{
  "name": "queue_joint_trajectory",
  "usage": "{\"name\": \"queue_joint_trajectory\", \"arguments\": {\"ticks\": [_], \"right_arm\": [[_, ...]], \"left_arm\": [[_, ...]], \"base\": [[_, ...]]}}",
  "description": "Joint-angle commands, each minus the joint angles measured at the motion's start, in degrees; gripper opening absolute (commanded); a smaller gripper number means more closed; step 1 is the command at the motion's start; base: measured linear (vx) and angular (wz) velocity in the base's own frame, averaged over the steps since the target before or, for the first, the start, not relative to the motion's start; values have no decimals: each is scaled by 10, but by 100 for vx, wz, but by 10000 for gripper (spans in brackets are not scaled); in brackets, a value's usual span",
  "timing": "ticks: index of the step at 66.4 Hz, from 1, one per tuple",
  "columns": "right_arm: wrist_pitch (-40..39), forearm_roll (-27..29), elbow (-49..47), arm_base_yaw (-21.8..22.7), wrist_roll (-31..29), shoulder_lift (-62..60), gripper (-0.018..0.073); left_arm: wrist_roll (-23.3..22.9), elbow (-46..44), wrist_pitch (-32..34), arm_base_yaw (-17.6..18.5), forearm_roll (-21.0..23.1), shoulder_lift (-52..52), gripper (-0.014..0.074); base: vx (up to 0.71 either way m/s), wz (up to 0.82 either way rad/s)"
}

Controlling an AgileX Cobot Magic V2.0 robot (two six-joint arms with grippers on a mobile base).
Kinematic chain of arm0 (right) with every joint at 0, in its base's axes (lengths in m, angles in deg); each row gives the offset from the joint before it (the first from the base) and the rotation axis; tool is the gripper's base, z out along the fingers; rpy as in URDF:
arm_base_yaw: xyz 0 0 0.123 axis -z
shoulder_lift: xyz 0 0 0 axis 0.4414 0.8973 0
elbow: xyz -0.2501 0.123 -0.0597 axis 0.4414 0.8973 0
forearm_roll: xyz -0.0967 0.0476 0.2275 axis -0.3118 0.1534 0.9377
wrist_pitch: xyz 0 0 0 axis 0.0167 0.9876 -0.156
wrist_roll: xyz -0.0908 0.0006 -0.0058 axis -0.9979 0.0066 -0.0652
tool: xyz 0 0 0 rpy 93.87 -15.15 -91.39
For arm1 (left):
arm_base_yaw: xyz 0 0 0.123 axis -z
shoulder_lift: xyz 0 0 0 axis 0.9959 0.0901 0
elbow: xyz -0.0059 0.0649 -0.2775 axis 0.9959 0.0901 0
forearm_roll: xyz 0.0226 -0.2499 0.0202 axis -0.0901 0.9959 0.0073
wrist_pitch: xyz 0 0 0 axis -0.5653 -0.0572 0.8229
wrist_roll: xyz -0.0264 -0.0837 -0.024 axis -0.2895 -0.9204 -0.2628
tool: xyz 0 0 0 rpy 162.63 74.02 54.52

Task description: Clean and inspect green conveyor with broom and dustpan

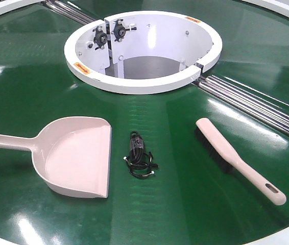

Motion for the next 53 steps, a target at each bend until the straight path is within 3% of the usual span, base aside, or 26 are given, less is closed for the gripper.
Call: {"name": "queue_joint_trajectory", "arguments": {"ticks": [1, 16, 22, 32, 35, 43, 53], "right_arm": [[-40, 0, 2, 3, -1, -6, -8], [-40, 0, 2, 3, -1, -6, -8], [-40, 0, 2, 3, -1, -6, -8], [-40, 0, 2, 3, -1, -6, -8], [-40, 0, 2, 3, -1, -6, -8], [-40, 0, 2, 3, -1, -6, -8], [-40, 0, 2, 3, -1, -6, -8]], "left_arm": [[75, -74, -12, -2, 3, 43, 544], [302, -220, -103, -1, 9, 195, 544], [421, -266, -125, 5, 34, 252, 544], [565, -300, -139, 25, 95, 321, 544], [601, -300, -141, 30, 94, 338, 544], [639, -300, -159, 41, 52, 389, 544], [656, -300, -157, 64, -49, 430, 544]], "base": [[0, 0], [0, 0], [0, 0], [0, 0], [0, 0], [0, 0], [0, 0]]}}
